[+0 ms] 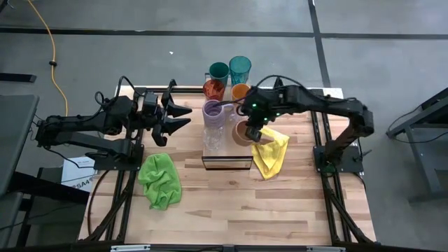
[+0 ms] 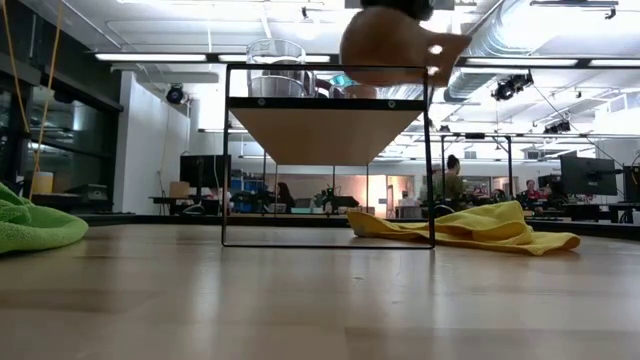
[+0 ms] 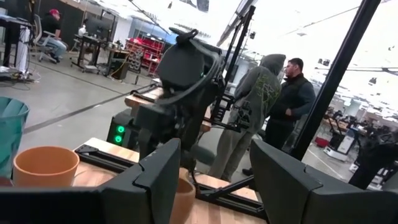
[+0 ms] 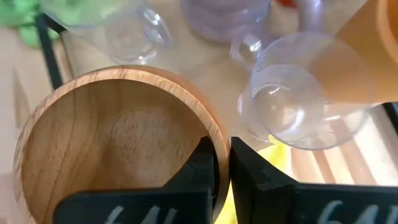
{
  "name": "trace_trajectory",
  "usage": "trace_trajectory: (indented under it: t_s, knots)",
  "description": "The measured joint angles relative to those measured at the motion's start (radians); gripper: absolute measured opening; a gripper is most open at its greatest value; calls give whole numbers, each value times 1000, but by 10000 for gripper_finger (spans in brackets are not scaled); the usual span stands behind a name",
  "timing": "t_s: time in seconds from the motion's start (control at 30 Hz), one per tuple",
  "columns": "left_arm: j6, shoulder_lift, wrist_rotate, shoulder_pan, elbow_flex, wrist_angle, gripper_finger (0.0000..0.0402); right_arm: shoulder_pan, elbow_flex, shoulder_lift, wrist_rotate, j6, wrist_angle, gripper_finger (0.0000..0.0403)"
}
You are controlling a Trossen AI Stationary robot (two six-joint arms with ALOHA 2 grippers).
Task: Stack small to large cups/mugs on shelf
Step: Put the brown mug on the shelf
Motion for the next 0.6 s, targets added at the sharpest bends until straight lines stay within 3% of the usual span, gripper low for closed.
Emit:
trace_trajectory:
  t_s: [0.6]
  knots:
    - [0, 0, -26, 0, 0, -4, 182, 0, -2, 73, -1, 25, -10, 16]
